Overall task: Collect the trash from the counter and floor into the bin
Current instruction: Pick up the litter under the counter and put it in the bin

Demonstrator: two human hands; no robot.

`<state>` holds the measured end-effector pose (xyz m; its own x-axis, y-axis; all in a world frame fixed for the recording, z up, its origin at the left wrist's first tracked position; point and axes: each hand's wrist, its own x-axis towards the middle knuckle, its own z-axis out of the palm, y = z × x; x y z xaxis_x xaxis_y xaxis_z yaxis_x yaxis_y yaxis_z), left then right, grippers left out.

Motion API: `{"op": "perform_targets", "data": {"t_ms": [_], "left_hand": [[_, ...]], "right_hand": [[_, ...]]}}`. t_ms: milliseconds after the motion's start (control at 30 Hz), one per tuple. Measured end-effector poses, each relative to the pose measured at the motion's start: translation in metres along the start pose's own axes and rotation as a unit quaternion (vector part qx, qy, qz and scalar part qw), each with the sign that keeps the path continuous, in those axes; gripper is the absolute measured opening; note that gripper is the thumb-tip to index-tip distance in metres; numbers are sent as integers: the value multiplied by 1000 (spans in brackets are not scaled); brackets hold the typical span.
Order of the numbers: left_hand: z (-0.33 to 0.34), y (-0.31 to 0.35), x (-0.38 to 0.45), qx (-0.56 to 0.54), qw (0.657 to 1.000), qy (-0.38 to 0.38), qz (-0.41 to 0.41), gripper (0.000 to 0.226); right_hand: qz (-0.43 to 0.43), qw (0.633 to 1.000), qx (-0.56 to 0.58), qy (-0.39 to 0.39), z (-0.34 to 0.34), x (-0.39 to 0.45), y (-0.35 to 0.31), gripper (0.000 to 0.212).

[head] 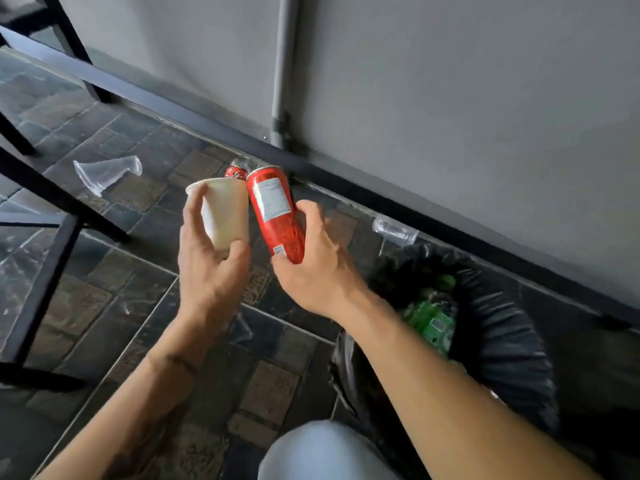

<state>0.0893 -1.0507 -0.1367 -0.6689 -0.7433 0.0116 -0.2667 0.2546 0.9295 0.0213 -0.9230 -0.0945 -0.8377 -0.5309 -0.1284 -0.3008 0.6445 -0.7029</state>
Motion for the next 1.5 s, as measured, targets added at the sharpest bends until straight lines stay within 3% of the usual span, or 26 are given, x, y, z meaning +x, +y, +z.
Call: {"op": "perform_targets", "data": {"t_ms": [100, 233, 367, 433, 567, 733, 867, 933, 1000, 1100, 1200, 1300, 1400, 1500], "left_hand": [[15, 45, -10, -7, 994, -80, 72, 85], [41, 85, -42, -3, 962, -221, 163, 79], [71, 95, -70, 98, 907, -359, 196, 76], [84, 96, -81, 182, 864, -418, 215, 75], [103, 99, -83, 311, 793, -456, 258, 90], [106, 91, -85, 354, 729, -466, 354, 88], [104, 97, -73, 376, 647, -590, 305, 106], [106, 109, -61, 390, 630, -610, 282, 106], [108, 119, -49, 374, 652, -598, 277, 85], [112, 120, -30, 257, 774, -489, 310, 33], [123, 108, 0, 211, 859, -371, 283, 11], [140, 79, 35, 259, 881, -349, 187, 14], [162, 44, 62, 301, 864, -391, 95, 16], [187, 21, 72, 306, 852, -419, 70, 15]], "right_hand": [[-6, 997, 15, 71, -57, -35, 13, 65], [46, 991, -2, 126, -118, -94, 56, 63], [149, 985, -41, 77, -146, -132, 106, 66], [200, 977, -61, 26, -152, -138, 121, 72], [276, 952, -124, -37, -154, -140, 132, 82], [265, 947, -179, -19, -140, -135, 136, 76], [237, 946, -215, 59, -149, -114, 138, 66], [240, 944, -221, 51, -158, -98, 137, 62], [225, 946, -231, 39, -165, -83, 135, 47], [191, 954, -231, 31, -168, -63, 132, 33], [158, 967, -193, 50, -166, -48, 129, 29], [124, 975, -159, 94, -161, -36, 134, 25], [90, 979, -125, 131, -158, -23, 142, 22], [67, 981, -102, 153, -156, -12, 150, 22]]}}
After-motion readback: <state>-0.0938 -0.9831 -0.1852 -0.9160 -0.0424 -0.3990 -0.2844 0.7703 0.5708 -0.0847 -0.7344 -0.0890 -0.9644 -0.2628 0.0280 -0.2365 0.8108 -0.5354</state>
